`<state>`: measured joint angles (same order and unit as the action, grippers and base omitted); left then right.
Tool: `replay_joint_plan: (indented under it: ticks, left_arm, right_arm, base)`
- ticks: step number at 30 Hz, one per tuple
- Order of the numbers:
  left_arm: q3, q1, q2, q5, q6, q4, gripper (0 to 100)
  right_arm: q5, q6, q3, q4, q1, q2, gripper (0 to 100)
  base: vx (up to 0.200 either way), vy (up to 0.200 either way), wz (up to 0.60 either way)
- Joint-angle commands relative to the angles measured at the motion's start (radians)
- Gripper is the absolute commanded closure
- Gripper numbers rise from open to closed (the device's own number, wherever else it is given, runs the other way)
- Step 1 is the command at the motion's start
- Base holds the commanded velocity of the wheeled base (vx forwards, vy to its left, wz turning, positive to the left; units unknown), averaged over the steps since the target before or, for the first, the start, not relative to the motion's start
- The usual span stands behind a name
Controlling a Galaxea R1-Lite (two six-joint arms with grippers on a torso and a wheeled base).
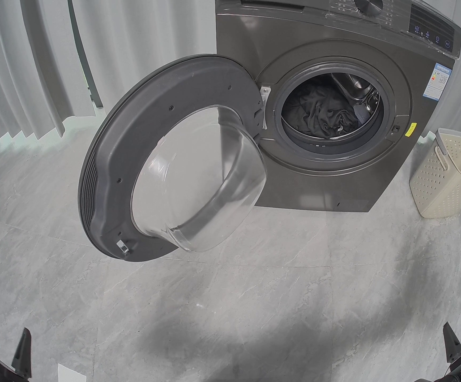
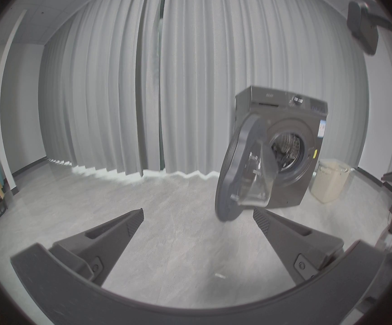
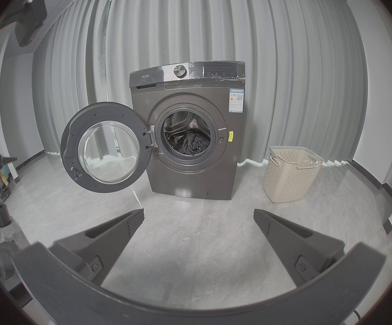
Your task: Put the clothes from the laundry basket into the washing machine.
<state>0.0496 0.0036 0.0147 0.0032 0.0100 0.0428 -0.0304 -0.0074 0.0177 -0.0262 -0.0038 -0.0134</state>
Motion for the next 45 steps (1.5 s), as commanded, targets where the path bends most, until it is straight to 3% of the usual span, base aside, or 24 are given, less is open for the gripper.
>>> replay_joint_plan:
  ticks: [1,3,5,8,13,19,27,36,40,45]
  left_arm:
    - [0.227,-0.025,0.197,-0.095,0.015,0.029,0]
    - [0.242,-0.053,0.347,-0.166,0.016,0.042,0]
    - [0.259,-0.076,0.487,-0.218,0.036,0.106,0]
    - [0.274,-0.085,0.637,-0.264,0.059,0.226,0]
    - [0.317,-0.091,0.829,-0.342,0.056,0.341,0]
    - [0.369,-0.131,1.007,-0.353,0.051,0.419,0]
    - [0.429,-0.166,1.272,-0.350,0.048,0.646,0]
    - [0.461,-0.208,1.387,-0.348,0.044,0.753,0]
    - [0.452,-0.278,1.383,-0.348,0.047,0.761,0]
    - [0.418,-0.436,1.344,-0.351,0.061,0.761,0]
  right_arm:
    - [0.000,-0.002,-0.008,0.000,-0.001,0.010,0]
    - [0.001,0.000,-0.008,0.000,-0.001,0.010,0]
    - [0.000,0.001,-0.008,0.000,-0.001,0.010,0]
    - [0.000,0.000,-0.008,0.000,-0.001,0.010,0]
    - [0.000,0.000,-0.008,0.000,-0.001,0.010,0]
    - [0.000,0.000,-0.008,0.000,-0.001,0.010,0]
    - [0.000,0.000,-0.008,0.000,-0.001,0.010,0]
    - [0.000,0.000,-0.008,0.000,-0.001,0.010,0]
    - [0.000,0.000,-0.008,0.000,-0.001,0.010,0]
    - [0.000,0.000,-0.008,0.000,-0.001,0.010,0]
  base:
    - [0.000,0.000,0.00]
    - [0.000,0.000,0.00]
    - [0.000,0.000,0.00]
    - [0.000,0.000,0.00]
    - [0.000,0.000,0.00]
    - [0.000,0.000,0.00]
    - [0.000,0.000,0.00]
    - [0.000,0.000,0.00]
    - [0.000,0.000,0.00]
    - [0.000,0.000,0.00]
